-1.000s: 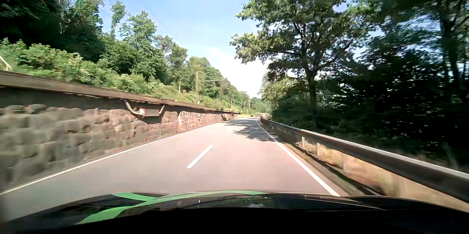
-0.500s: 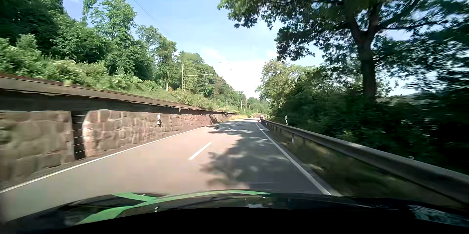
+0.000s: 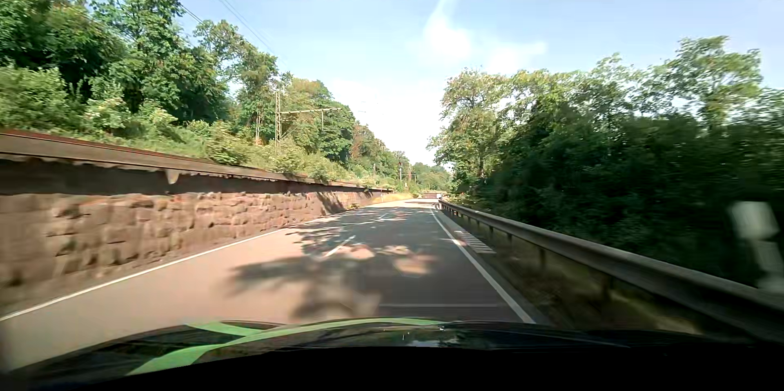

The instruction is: Follow the waypoints while adhering to traffic rules and regulations

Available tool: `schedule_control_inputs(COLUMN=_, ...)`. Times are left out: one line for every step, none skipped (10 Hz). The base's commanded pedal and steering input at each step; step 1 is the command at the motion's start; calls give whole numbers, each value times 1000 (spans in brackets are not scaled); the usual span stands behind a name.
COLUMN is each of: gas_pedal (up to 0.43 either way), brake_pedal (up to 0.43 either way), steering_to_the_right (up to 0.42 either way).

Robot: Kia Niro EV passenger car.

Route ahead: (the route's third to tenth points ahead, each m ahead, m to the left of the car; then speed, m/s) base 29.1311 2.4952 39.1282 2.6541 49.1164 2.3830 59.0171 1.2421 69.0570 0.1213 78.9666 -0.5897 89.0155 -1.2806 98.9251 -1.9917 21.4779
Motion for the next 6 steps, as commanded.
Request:
schedule_control_inputs(gas_pedal=189, brake_pedal=0, steering_to_the_right=2)
schedule_control_inputs(gas_pedal=150, brake_pedal=0, steering_to_the_right=3)
schedule_control_inputs(gas_pedal=150, brake_pedal=0, steering_to_the_right=3)
schedule_control_inputs(gas_pedal=150, brake_pedal=0, steering_to_the_right=3)
schedule_control_inputs(gas_pedal=150, brake_pedal=0, steering_to_the_right=3)
schedule_control_inputs(gas_pedal=150, brake_pedal=0, steering_to_the_right=4)
